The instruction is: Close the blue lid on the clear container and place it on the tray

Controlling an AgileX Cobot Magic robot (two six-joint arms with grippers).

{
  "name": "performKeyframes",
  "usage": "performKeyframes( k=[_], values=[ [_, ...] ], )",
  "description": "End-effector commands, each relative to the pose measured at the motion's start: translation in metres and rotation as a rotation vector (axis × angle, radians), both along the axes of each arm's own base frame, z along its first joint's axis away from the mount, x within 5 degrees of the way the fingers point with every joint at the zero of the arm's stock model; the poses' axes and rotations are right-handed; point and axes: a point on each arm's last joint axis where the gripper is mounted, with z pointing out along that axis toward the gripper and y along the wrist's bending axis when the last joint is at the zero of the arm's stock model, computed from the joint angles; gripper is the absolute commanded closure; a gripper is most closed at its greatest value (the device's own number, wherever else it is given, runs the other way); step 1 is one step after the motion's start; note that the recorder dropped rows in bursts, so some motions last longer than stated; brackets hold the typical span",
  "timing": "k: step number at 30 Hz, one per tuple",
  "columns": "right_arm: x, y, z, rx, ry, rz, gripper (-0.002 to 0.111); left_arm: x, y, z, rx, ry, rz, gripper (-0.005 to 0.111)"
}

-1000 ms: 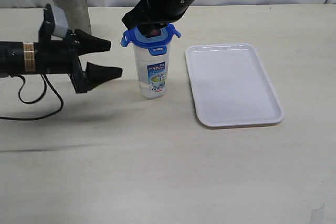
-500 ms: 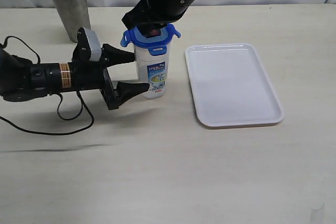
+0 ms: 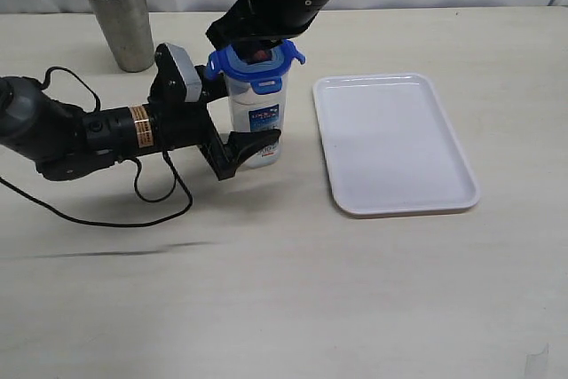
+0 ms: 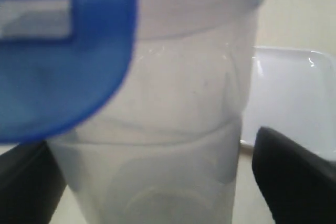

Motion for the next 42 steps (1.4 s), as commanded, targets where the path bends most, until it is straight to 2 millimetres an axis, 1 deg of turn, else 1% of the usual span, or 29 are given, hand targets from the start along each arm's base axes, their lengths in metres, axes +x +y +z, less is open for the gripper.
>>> performKeyframes(
  k=[1,4,7,8,11,14,15,17,19,20,22,25,29,31,34,38,40,42],
  values=[
    [-0.003,-0.003,-0.022,-0.092,0.088,0.027,0.097,-0.002,-0.008,0.003,-0.025,-0.017,-0.005,0.022],
    [-0.003,-0.003,-0.022,-0.091,0.09,0.023,0.097,-0.004,-0.018,0.005,-0.026,-0.025,-0.025,0.022],
    [-0.003,-0.004,-0.022,-0.09,0.095,0.017,0.097,-0.003,-0.021,0.004,-0.02,-0.019,0.003,0.023],
    [-0.004,-0.004,-0.022,-0.091,0.097,0.018,0.097,-0.001,-0.021,0.004,-0.016,-0.013,0.019,0.024],
    [-0.004,-0.004,-0.022,-0.091,0.097,0.018,0.097,0.0,-0.019,0.002,-0.001,-0.002,0.042,0.036],
    [-0.004,-0.004,-0.022,-0.091,0.097,0.018,0.097,0.001,-0.018,0.001,0.01,0.002,0.044,0.054],
    [-0.004,-0.004,-0.022,-0.091,0.097,0.018,0.097,0.001,-0.018,0.001,0.014,0.004,0.046,0.061],
    [-0.004,-0.004,-0.022,-0.091,0.097,0.018,0.097,0.001,-0.018,-0.002,0.04,0.015,0.05,0.079],
    [-0.003,-0.004,-0.022,-0.09,0.096,0.017,0.097,0.001,-0.016,-0.005,0.075,0.029,0.058,0.1],
    [-0.003,-0.004,-0.022,-0.09,0.096,0.017,0.097,0.001,-0.016,-0.006,0.086,0.034,0.061,0.107],
    [-0.003,-0.003,-0.02,-0.086,0.097,0.014,0.095,0.001,-0.016,-0.006,0.088,0.035,0.062,0.107],
    [-0.002,-0.002,-0.011,-0.079,0.098,0.017,0.086,0.001,-0.016,-0.006,0.091,0.036,0.063,0.107],
    [-0.001,0.0,0.015,-0.053,0.08,0.01,0.07,0.001,-0.016,-0.007,0.094,0.041,0.063,0.107],
    [-0.001,0.0,0.029,-0.033,0.056,-0.002,0.065,0.001,-0.016,-0.007,0.094,0.041,0.063,0.107],
    [-0.002,-0.006,0.052,-0.026,0.001,-0.061,0.064,0.001,-0.016,-0.007,0.094,0.041,0.063,0.107],
    [-0.007,-0.019,0.075,-0.069,-0.068,-0.116,0.064,0.001,-0.016,-0.007,0.092,0.044,0.064,0.107],
    [-0.011,-0.024,0.083,-0.085,-0.071,-0.138,0.065,0.001,-0.016,-0.007,0.092,0.044,0.064,0.107],
    [-0.013,-0.03,0.083,-0.135,-0.06,-0.165,0.065,0.001,-0.016,-0.007,0.09,0.043,0.061,0.107]
  ],
)
